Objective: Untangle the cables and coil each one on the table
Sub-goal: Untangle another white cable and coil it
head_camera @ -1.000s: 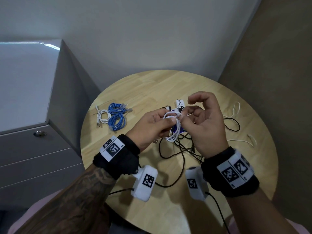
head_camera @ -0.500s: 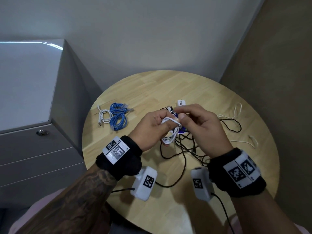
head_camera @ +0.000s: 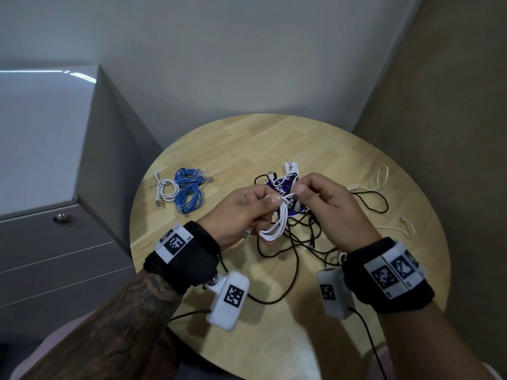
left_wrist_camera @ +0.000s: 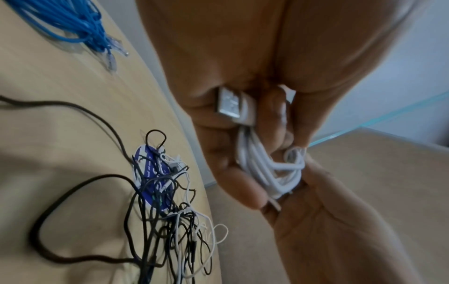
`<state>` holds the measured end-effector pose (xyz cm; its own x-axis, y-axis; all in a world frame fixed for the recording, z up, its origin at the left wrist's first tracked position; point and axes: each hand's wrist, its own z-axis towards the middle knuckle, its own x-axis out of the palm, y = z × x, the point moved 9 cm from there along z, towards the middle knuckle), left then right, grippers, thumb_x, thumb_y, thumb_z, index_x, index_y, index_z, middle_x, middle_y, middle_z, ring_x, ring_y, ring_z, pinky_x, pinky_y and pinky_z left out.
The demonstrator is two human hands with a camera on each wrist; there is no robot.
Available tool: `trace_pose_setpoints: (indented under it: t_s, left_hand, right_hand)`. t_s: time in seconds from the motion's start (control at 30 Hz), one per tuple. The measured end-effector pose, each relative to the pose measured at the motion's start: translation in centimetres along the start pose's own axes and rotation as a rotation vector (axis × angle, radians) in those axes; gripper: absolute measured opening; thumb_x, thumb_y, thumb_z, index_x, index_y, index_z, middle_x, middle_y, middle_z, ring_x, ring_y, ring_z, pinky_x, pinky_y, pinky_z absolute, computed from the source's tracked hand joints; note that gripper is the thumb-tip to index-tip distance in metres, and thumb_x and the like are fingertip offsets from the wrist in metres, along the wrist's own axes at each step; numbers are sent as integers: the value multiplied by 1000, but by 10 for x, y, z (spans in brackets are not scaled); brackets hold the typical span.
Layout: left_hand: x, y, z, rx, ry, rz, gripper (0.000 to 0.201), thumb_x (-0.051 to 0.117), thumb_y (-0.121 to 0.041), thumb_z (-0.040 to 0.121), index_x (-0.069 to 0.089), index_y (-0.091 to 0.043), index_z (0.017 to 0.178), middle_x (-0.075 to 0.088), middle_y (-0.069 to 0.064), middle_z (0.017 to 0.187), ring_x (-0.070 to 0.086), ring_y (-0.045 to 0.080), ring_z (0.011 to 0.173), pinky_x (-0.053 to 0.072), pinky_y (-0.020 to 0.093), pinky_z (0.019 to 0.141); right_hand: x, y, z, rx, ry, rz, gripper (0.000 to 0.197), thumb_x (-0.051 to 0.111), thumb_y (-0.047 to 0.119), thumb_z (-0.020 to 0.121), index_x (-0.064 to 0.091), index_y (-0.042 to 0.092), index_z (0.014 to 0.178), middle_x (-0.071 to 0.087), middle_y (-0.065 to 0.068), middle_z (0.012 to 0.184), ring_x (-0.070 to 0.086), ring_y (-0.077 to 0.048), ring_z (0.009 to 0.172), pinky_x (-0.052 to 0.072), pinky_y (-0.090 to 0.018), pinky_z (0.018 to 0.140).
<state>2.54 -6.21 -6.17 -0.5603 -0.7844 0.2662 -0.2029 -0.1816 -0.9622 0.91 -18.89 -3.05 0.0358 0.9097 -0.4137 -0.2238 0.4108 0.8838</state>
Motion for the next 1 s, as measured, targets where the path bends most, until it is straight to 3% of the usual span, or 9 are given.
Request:
trace_pose_setpoints:
  t_s: [0.1, 0.23, 0.33, 0.43, 0.63, 0.7, 0.83, 0.93, 1.0]
  left_hand:
    - [2, 2, -2, -19, 44, -19, 23, 51, -17, 90, 51, 3, 101, 35, -6, 51, 25, 5, 43, 27, 13, 42]
    - [1, 7, -3, -88, 57, -108, 24, 53, -19, 88, 50, 1, 102, 29, -6, 54, 23, 3, 45, 22, 12, 42]
    - [0, 9, -4, -118, 73, -76, 40, 54, -16, 94, 46, 16, 117, 28, -9, 53, 23, 1, 44, 23, 9, 41]
    - [1, 13, -5, -100, 88, 7, 48, 50, -17, 95, 43, 26, 114, 29, -9, 53, 23, 3, 46, 24, 11, 44]
    - [6, 12, -3, -6, 71, 93, 29, 49, -16, 93, 55, 9, 107, 46, -11, 56, 31, 3, 49, 28, 13, 48]
    - [2, 9, -1, 47, -15, 121, 27, 48, -16, 98, 55, 10, 101, 44, -14, 54, 32, 2, 48, 29, 13, 48]
    - [-6, -6, -1, 139, -175, 166, 35, 38, -13, 104, 57, 12, 92, 44, -15, 49, 36, 1, 45, 32, 13, 49]
    - [-4, -13, -2, 163, -199, 121, 32, 32, -11, 105, 56, 7, 95, 50, -12, 43, 46, -3, 40, 35, 9, 46]
    - [-4, -12, -1, 161, -196, 51, 31, 32, -11, 105, 55, 8, 97, 49, -12, 43, 46, -2, 39, 36, 9, 45]
  right_hand:
    - [8, -4, -2, 11, 72, 126, 15, 60, 14, 100, 68, 5, 90, 66, -17, 86, 59, -16, 82, 49, -33, 81]
    - [0, 2, -5, -36, 16, -17, 15, 63, 12, 99, 65, 9, 84, 66, -5, 79, 59, -16, 76, 48, -30, 74]
    - [-31, 12, -5, -96, -99, -169, 14, 66, 15, 97, 66, 14, 82, 68, 3, 80, 60, -5, 78, 45, -17, 72]
    - [-41, 11, -2, -91, -114, -226, 13, 66, 17, 97, 68, 15, 84, 69, 6, 83, 63, -5, 82, 46, -16, 74]
    - [-31, -1, -1, -75, -185, -158, 18, 62, 14, 99, 64, 11, 82, 64, 3, 74, 55, 0, 71, 43, -14, 69]
    - [-23, -8, 0, -38, -161, -101, 19, 59, 16, 101, 62, 11, 82, 63, -1, 74, 54, -5, 69, 44, -21, 68]
    - [4, -22, -2, 79, -27, 21, 17, 57, 15, 102, 64, 9, 88, 66, 2, 71, 58, -14, 71, 48, -34, 73]
    - [20, -26, -3, 118, 58, 78, 16, 55, 13, 103, 64, 6, 91, 66, 4, 71, 61, -8, 74, 48, -30, 77]
    - [25, -27, -2, 124, 88, 107, 17, 56, 16, 101, 66, 3, 95, 67, -5, 75, 60, -10, 76, 47, -30, 78]
